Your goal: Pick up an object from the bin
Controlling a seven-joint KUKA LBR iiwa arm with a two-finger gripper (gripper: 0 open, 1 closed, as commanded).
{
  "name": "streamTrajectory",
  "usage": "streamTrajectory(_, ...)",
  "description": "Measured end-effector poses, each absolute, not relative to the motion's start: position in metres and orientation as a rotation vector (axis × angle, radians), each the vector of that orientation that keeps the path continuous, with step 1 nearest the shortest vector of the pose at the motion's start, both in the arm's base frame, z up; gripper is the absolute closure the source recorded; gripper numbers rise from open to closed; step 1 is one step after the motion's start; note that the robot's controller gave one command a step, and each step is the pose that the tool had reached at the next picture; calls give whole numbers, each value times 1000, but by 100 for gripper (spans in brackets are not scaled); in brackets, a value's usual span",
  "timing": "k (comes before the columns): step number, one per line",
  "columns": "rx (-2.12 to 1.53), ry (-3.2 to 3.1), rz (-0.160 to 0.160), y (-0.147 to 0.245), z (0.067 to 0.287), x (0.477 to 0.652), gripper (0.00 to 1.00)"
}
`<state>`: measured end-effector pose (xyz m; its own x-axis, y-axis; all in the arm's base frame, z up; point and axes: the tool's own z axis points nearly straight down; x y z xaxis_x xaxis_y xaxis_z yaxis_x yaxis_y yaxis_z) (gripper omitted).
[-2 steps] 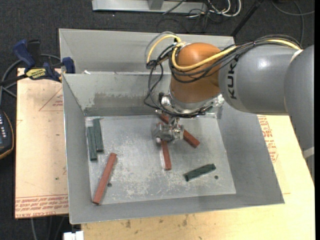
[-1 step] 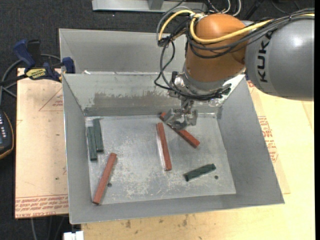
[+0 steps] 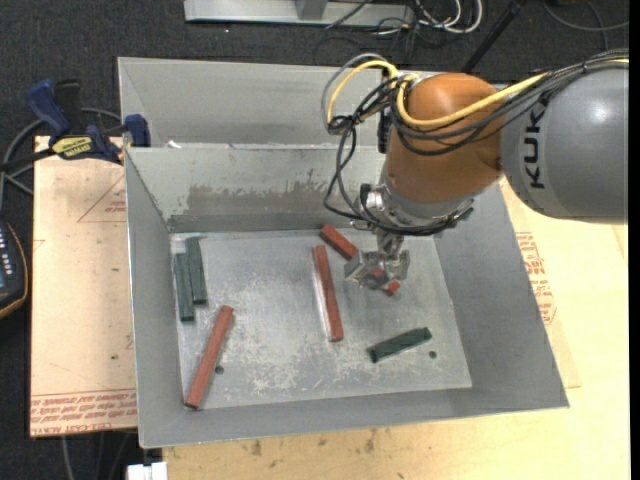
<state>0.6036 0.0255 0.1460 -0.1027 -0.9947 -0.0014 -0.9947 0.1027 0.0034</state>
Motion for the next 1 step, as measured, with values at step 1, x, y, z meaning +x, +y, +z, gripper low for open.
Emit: streamTrajectory(1,2067,-2377,-3,93,122,651,100)
